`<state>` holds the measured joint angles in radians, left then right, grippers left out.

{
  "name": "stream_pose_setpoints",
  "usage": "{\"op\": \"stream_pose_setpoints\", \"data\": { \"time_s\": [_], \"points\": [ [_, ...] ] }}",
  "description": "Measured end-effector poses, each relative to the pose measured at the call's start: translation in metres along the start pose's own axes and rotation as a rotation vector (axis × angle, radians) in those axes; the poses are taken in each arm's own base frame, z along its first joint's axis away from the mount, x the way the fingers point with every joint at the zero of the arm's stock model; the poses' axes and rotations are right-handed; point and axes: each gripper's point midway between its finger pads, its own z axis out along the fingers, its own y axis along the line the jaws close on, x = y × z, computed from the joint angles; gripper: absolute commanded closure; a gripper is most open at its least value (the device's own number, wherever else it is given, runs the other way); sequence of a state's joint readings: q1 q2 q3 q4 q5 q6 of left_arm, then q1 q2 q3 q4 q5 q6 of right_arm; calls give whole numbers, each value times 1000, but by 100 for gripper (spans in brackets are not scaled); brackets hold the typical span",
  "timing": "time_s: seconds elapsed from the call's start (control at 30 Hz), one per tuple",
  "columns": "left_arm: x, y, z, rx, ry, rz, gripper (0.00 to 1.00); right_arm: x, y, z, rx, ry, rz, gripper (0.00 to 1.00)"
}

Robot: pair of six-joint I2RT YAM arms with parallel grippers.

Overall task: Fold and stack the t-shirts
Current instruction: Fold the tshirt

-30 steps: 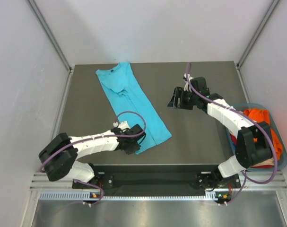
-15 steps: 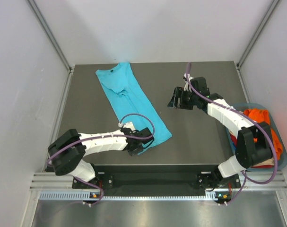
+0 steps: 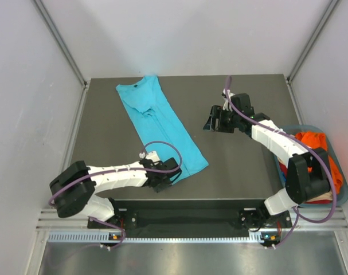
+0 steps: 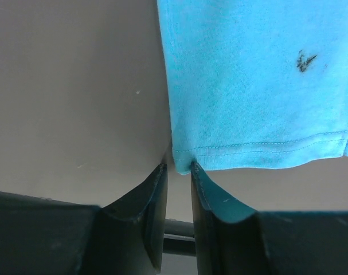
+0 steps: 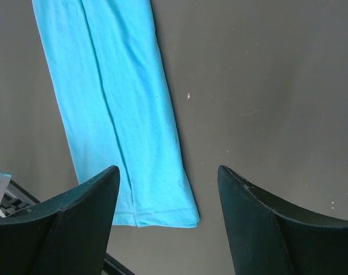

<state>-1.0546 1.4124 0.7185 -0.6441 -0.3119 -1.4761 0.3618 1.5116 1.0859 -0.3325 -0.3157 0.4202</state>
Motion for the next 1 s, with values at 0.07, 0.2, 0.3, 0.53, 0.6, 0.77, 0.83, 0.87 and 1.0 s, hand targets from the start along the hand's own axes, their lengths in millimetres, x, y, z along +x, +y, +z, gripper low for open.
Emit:
{"op": "stream_pose_setpoints", "data": {
  "time_s": [0.07,0.2,0.3,0.53,0.6,0.77,0.83,0.87,1.0],
  "points": [
    [0,-1,0,-1,0,-1,73,0,0,0,0,1,0,30],
    [0,-3,1,-2,-3,-3,88,1,0,0,0,2,0,30],
    [0,-5,2,-3,-4,-8,100,7,-3,-1,5,11,3,30],
    [-1,0,0,-17,-8,1,100,36,-10,-8,25,53,13,30],
    [-1,8,-1,-32,-8,7,100,53,-10,-11,26,69,4,31],
    [-2,40,-10,-90,-12,29,100,106,-10,-15,28,153,5,37],
    [-3,50,-13,-108,-12,41,100,120,-10,-13,38,180,12,40],
    [-3,55,-15,-116,-11,48,100,125,-8,-12,41,188,13,40],
    [0,65,-15,-142,1,64,100,143,14,-8,12,206,-4,45]
  ]
}}
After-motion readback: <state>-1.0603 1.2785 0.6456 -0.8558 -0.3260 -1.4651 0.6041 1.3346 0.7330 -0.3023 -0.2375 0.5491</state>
